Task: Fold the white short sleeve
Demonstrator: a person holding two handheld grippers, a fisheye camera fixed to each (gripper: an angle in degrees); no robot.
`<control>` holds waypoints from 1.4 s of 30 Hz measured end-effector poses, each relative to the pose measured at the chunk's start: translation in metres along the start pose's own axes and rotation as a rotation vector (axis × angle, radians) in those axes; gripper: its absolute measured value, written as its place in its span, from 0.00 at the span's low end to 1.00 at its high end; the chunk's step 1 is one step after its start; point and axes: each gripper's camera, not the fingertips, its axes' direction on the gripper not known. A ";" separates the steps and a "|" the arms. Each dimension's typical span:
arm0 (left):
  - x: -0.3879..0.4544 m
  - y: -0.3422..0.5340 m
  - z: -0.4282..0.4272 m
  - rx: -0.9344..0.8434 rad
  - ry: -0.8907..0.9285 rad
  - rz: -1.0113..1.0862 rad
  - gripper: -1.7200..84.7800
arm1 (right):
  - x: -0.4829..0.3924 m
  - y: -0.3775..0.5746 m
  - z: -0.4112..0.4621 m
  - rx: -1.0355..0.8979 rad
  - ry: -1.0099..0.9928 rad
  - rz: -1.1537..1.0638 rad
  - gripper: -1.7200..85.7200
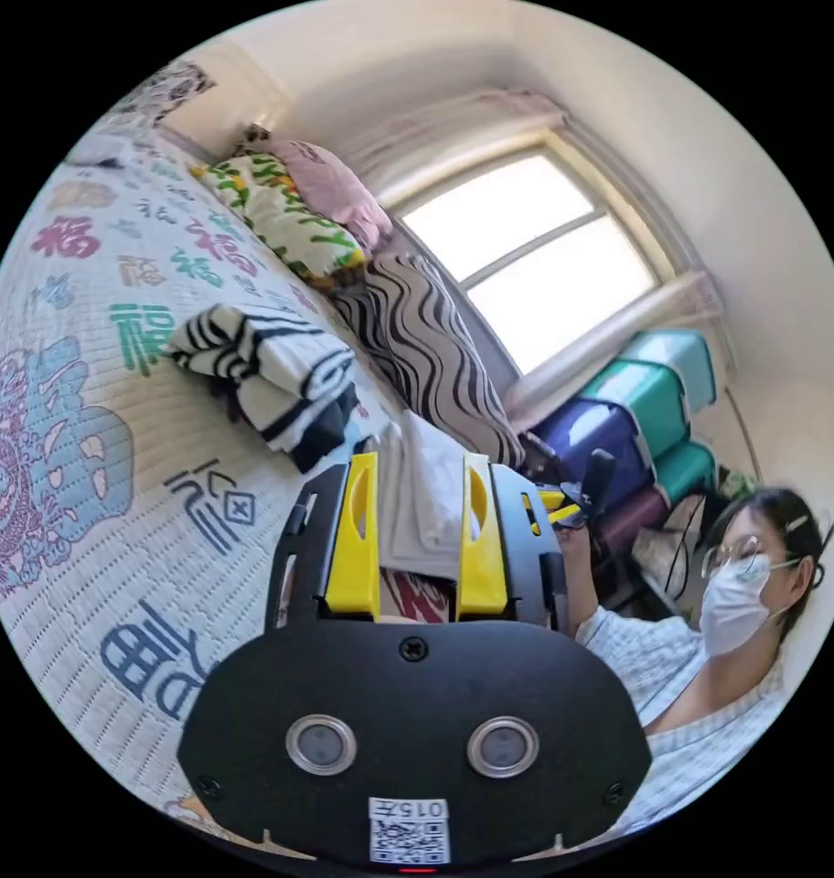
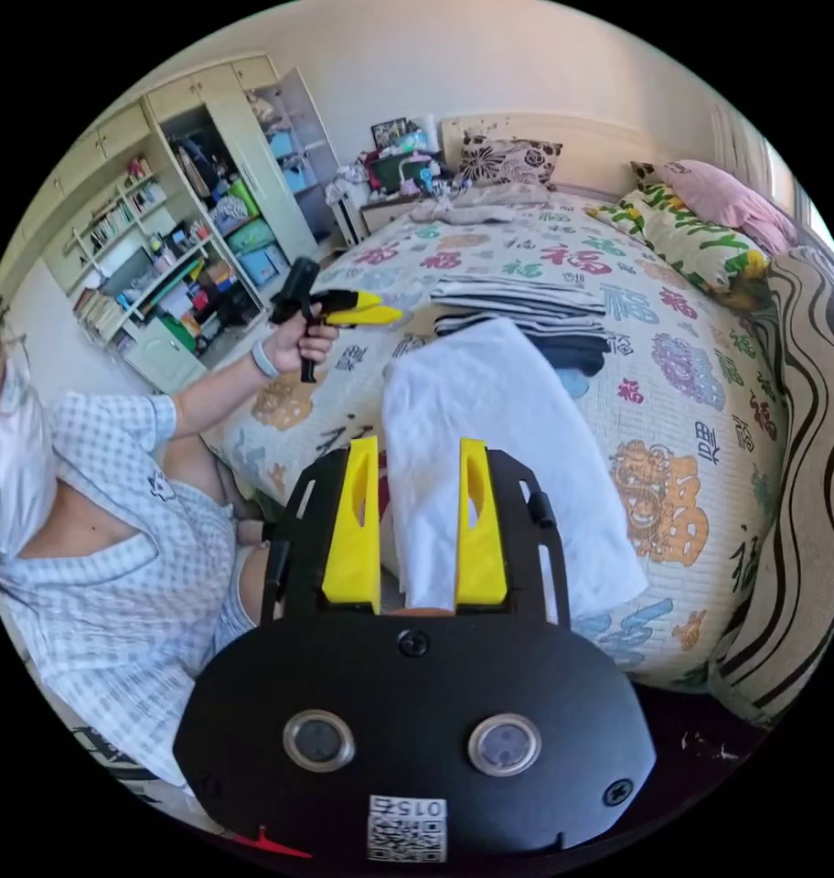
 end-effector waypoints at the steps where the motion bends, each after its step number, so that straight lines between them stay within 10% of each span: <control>1: 0.007 0.001 0.014 -0.052 -0.004 0.004 0.18 | -0.014 0.001 0.013 -0.058 0.068 -0.008 0.16; 8: 0.035 0.011 0.055 -0.119 0.076 -0.029 0.06 | -0.050 0.003 0.011 -0.068 0.270 0.043 0.04; 18: 0.201 0.037 -0.110 0.241 0.223 0.289 0.04 | -0.158 0.012 -0.145 0.510 -0.206 -0.103 0.02; 23: 0.263 0.112 -0.202 0.333 0.055 0.411 0.10 | -0.213 -0.011 -0.150 0.591 -0.480 -0.166 0.02; 33: 0.291 0.325 -0.261 0.155 -0.867 0.168 0.22 | -0.305 -0.044 -0.113 0.492 -0.718 -0.261 0.02; 42: 0.278 0.294 -0.257 0.145 -0.705 0.248 0.07 | -0.340 -0.024 -0.128 0.478 -0.608 -0.279 0.02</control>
